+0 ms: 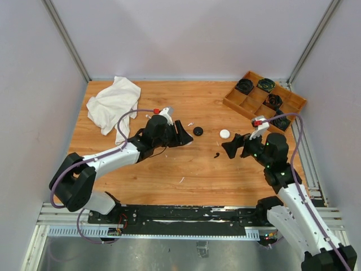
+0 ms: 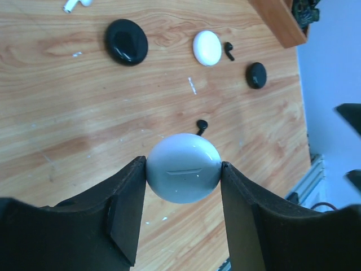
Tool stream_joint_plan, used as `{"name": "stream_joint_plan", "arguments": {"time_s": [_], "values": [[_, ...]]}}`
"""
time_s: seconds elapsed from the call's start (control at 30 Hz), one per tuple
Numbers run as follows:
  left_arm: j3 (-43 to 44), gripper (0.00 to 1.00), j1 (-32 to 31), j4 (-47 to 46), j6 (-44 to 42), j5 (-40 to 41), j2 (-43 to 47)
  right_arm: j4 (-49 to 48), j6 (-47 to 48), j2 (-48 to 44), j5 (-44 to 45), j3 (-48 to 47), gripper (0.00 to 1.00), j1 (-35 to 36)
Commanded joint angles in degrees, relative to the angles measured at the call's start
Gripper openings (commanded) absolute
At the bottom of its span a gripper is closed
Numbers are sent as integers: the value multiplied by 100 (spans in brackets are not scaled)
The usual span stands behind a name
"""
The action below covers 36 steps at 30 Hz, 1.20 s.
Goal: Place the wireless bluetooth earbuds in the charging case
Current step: Pick up the charging case at the center of the board.
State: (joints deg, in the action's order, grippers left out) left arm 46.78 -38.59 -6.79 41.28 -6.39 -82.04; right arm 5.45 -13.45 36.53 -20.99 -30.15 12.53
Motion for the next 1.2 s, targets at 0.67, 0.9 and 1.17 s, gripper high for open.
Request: {"name": "stream_joint_plan", "arguments": {"time_s": [0.67,0.9,1.17], "values": [[-1069,25,-600,-1933,1551,1364,1073,-5382,-649,1856,852,1226,95,2318],[-1025,25,-823,-2066,1623,1549,1049,-6151,-812,2511,1046,1112,90,2650],[-998,25,-1038,-2081,1585,1815,966,-6604,-863,2996,1587,1060,77,2970]]}}
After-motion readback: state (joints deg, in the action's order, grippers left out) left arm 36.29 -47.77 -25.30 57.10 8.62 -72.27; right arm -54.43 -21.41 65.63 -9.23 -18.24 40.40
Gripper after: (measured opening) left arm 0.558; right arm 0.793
